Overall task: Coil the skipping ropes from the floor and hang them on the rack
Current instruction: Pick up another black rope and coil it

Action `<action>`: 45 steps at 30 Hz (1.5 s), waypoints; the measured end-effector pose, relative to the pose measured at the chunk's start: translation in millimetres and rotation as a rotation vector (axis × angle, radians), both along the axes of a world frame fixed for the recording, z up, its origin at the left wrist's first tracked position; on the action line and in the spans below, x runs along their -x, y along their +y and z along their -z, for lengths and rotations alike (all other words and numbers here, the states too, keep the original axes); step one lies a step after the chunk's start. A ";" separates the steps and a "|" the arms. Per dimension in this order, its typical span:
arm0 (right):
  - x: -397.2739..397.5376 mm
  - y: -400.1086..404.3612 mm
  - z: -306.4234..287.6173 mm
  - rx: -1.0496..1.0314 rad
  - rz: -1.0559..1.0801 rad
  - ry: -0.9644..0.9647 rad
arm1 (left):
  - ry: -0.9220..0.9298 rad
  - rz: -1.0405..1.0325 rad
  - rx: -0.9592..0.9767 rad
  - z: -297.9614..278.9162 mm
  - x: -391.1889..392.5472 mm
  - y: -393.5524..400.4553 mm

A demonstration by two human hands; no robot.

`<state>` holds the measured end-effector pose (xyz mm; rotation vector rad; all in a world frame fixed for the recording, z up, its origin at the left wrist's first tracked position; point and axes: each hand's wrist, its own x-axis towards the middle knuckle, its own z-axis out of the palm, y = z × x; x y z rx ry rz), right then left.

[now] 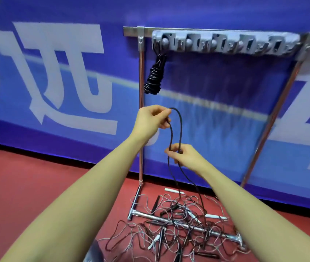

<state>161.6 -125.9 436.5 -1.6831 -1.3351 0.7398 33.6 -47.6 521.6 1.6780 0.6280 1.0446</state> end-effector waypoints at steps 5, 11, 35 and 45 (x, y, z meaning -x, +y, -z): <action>-2.8 0.7 -38.3 -0.117 0.118 0.002 | -0.086 -0.055 0.134 -16.8 -2.5 -10.3; -3.8 6.5 -84.1 -0.344 0.252 0.342 | 0.582 0.198 0.039 26.0 4.2 -33.3; 19.9 6.1 -108.2 -0.239 0.126 0.170 | 0.140 -0.021 0.179 -67.7 2.0 -2.6; 14.4 21.2 -143.8 -0.401 0.107 0.548 | 0.353 0.057 -0.013 -14.5 14.5 -11.0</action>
